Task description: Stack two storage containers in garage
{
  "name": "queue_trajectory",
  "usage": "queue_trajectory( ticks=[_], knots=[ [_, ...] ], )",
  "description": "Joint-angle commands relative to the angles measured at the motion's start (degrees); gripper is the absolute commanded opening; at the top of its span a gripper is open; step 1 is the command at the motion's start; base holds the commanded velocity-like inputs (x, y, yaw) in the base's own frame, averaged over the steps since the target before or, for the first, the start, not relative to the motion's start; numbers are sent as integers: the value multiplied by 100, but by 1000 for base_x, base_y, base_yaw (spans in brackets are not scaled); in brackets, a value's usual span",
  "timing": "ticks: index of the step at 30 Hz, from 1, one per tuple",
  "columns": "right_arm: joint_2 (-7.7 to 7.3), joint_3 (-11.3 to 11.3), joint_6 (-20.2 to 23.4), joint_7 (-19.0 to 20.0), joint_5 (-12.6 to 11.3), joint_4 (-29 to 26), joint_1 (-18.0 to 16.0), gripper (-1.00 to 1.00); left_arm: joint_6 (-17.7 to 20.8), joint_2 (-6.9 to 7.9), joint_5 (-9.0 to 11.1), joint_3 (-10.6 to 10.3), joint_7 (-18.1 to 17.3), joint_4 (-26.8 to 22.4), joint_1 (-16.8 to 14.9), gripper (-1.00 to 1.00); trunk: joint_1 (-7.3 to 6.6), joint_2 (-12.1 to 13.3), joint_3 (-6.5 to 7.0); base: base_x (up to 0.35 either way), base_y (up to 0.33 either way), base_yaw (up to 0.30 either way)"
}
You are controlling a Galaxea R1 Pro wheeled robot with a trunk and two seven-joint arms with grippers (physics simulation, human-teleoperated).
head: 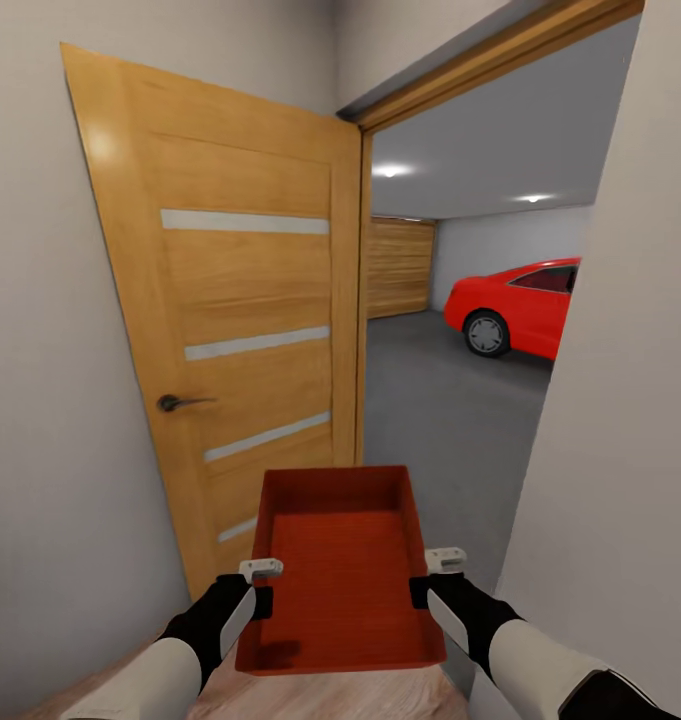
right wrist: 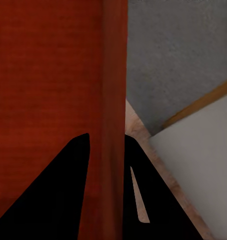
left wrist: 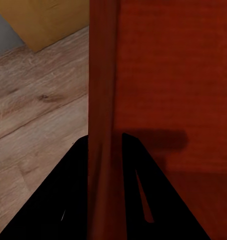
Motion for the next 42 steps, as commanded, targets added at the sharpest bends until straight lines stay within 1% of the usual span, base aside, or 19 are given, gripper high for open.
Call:
queue_trajectory(
  ticks=[1, 11, 16, 39, 42],
  knots=[
    [-5, 49, -155, -41, 19, -26, -7, -100, 49, 258, -95, -29, 63, 72, 4, -100, 3, -4, -1, 133, 179, -16],
    [-13, 49, -155, -41, 19, -26, -7, -100, 49, 258, -95, -28, 63, 71, 4, -100, 3, -4, -1, 133, 177, -2],
    [-5, 49, -153, -41, 19, -26, -7, -100, 49, 258, -96, -29, 68, 68, 4, -100, 3, -4, -1, 66, 68, -76],
    [4, 49, -152, -41, 19, -26, -7, -100, 49, 258, -97, -30, 67, 71, 4, -100, 3, -4, -1, 2, 2, -243],
    [4, 49, -151, -41, 19, -26, -7, -100, 49, 258, -95, -27, 64, 71, 4, -100, 3, -4, -1, 41, 52, -143]
  ],
)
